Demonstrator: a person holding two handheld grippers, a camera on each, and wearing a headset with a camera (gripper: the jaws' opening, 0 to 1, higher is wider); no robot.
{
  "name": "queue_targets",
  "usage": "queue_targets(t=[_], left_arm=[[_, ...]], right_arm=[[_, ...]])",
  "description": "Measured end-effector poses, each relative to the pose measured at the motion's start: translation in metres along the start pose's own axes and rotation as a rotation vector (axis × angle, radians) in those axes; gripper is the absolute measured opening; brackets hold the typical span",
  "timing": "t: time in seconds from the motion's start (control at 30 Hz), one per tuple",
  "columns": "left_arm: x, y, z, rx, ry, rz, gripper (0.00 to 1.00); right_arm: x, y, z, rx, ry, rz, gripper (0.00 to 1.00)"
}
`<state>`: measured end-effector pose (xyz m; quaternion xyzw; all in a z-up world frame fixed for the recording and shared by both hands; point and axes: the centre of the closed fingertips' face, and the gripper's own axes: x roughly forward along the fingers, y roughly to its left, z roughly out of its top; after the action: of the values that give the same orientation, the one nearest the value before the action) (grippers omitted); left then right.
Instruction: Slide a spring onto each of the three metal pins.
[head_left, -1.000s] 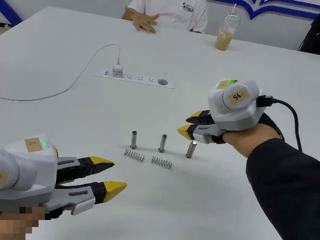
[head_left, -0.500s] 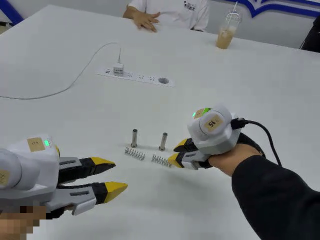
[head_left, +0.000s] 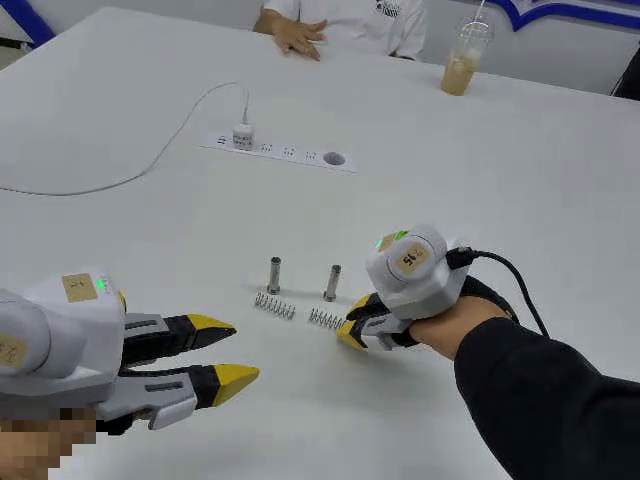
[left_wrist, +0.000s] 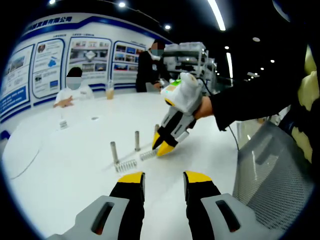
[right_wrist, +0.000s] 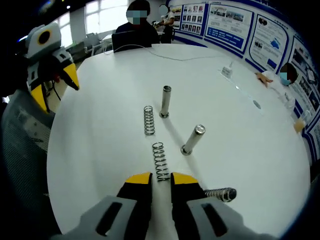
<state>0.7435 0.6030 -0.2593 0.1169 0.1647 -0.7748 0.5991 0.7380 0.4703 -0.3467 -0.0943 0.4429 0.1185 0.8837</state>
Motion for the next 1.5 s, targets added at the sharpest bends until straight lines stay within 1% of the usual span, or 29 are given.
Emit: queue_targets(t=[0.37, 0.47, 0.6, 0.87, 0.93, 1.03, 1.13, 1.2, 1.23, 1.5], left_arm=[[0.001, 0.001, 0.0, 0.001, 0.004, 0.0, 0.31], [0.001, 0.002, 0.0, 0.005, 0.006, -0.001, 0.31], [0.004, 0.002, 0.0, 0.017, 0.014, -0.008, 0.31], [0.017, 0.002, -0.001, 0.058, 0.043, -0.038, 0.31], [0.02, 0.002, -0.002, 0.069, 0.055, -0.046, 0.31], [0.024, -0.001, -0.005, 0.086, 0.072, -0.062, 0.31], [0.027, -0.005, -0.009, 0.115, 0.096, -0.08, 0.31], [0.028, -0.006, -0.011, 0.133, 0.108, -0.085, 0.31], [0.029, -0.007, -0.011, 0.145, 0.114, -0.086, 0.31], [0.034, -0.017, -0.017, 0.202, 0.14, -0.12, 0.3]], right_arm=[[0.002, 0.004, -0.001, 0.01, -0.002, 0.019, 0.12], [-0.001, 0.007, -0.002, 0.001, 0.004, 0.019, 0.12], [-0.008, 0.014, 0.002, -0.013, -0.002, 0.03, 0.11], [-0.027, 0.035, 0.01, -0.064, -0.005, 0.066, 0.11], [-0.031, 0.041, 0.011, -0.079, 0.005, 0.08, 0.11], [-0.036, 0.05, 0.014, -0.107, 0.014, 0.101, 0.11], [-0.042, 0.061, 0.019, -0.133, 0.02, 0.131, 0.11], [-0.044, 0.066, 0.022, -0.157, 0.021, 0.136, 0.11], [-0.046, 0.07, 0.023, -0.161, 0.022, 0.147, 0.11], [-0.052, 0.093, 0.028, -0.217, 0.056, 0.215, 0.11]])
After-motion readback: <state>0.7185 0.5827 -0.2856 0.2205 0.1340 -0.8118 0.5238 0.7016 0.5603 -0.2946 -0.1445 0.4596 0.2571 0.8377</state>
